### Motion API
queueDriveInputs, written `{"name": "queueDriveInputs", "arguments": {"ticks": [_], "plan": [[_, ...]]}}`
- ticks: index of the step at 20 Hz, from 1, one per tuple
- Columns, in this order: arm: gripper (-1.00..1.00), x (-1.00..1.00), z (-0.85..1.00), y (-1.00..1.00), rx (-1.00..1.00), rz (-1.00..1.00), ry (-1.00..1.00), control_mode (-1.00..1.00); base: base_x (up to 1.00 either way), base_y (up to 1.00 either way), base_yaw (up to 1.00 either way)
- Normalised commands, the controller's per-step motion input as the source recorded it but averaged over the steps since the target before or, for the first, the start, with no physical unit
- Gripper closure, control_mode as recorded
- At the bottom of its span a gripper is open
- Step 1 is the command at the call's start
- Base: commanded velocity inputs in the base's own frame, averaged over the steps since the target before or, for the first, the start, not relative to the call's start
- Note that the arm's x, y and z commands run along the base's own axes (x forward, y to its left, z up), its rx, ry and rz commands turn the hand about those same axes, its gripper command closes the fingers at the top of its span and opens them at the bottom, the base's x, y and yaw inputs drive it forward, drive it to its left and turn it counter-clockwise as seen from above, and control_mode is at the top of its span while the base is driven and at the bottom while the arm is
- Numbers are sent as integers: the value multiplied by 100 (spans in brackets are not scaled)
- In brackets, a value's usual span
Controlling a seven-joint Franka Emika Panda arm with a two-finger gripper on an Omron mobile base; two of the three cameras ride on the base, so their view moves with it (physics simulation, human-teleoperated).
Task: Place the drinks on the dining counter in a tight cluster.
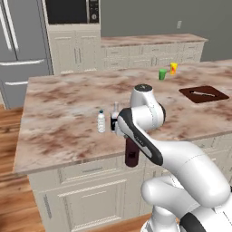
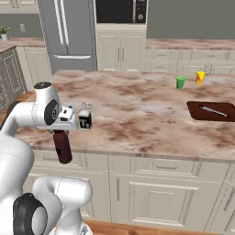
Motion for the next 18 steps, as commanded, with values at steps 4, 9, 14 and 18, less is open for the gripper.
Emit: {"name": "queueDriveInputs", "arguments": {"ticks": [4,9,14,18], "plan": [[100,0,0,0,0,0,0,100,48,-54,0],[100,0,0,0,0,0,0,100,59,-40,2],[100,0,0,0,0,0,0,100,57,-38,0],[100,0,0,0,0,0,0,100,51,-20,0]]}}
